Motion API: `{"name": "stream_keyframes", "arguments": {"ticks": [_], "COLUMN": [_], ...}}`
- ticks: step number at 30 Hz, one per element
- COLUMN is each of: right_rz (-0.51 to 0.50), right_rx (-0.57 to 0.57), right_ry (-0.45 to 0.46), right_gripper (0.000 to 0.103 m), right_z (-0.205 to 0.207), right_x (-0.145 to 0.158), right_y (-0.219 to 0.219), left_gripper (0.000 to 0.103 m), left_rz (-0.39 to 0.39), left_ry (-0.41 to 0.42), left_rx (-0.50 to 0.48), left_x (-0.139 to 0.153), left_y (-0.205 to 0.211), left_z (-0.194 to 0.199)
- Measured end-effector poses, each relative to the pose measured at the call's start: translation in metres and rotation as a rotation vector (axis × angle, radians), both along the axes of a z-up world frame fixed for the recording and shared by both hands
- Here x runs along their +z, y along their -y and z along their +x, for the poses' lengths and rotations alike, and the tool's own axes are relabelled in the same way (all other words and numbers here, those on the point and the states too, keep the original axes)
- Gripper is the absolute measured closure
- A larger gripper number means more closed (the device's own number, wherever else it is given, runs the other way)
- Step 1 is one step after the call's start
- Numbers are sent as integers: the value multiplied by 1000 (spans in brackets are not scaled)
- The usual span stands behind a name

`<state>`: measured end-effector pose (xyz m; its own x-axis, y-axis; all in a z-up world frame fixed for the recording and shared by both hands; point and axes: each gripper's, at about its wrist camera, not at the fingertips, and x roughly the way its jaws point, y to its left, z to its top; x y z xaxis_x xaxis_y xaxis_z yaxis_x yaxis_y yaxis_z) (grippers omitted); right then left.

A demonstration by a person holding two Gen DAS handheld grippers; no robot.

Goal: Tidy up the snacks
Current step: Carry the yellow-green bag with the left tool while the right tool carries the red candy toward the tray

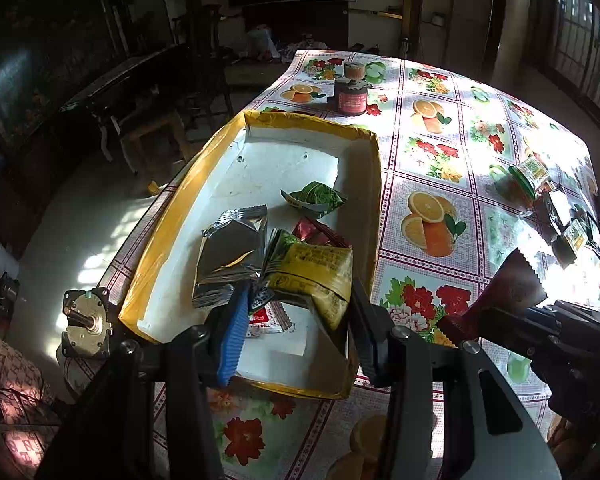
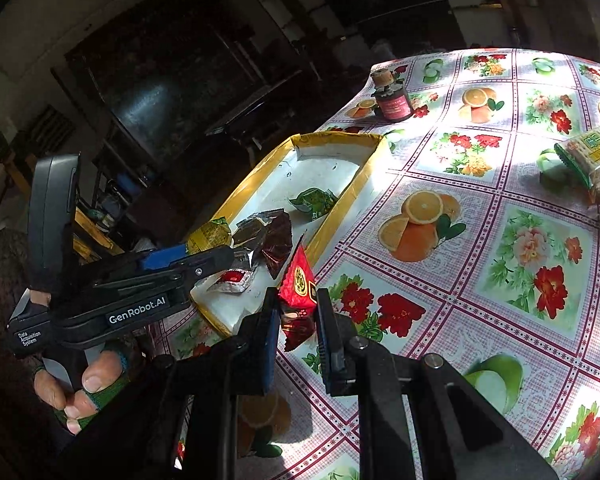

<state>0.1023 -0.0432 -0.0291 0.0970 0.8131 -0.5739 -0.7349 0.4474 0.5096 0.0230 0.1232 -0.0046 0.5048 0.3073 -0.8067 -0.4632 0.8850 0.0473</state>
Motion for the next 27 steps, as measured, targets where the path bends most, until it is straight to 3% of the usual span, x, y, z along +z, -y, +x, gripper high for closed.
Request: {"name": "stream_keyframes", "arguments": {"ticks": [13, 27], "right_rz": [-6, 13], "right_rx": [68, 65], "right_ry": [-4, -4], "right_gripper": [87, 87], "right_z": [-3, 17], "right_x": [-2, 0], "right_y": [-37, -65], "left_gripper": [54, 54], "left_rz": [-21, -29], "left_ry": [-13, -37], "left_rx": [51, 85], "left_x": [-7, -16], "left_y": [-28, -46], "left_z": [-5, -1]}}
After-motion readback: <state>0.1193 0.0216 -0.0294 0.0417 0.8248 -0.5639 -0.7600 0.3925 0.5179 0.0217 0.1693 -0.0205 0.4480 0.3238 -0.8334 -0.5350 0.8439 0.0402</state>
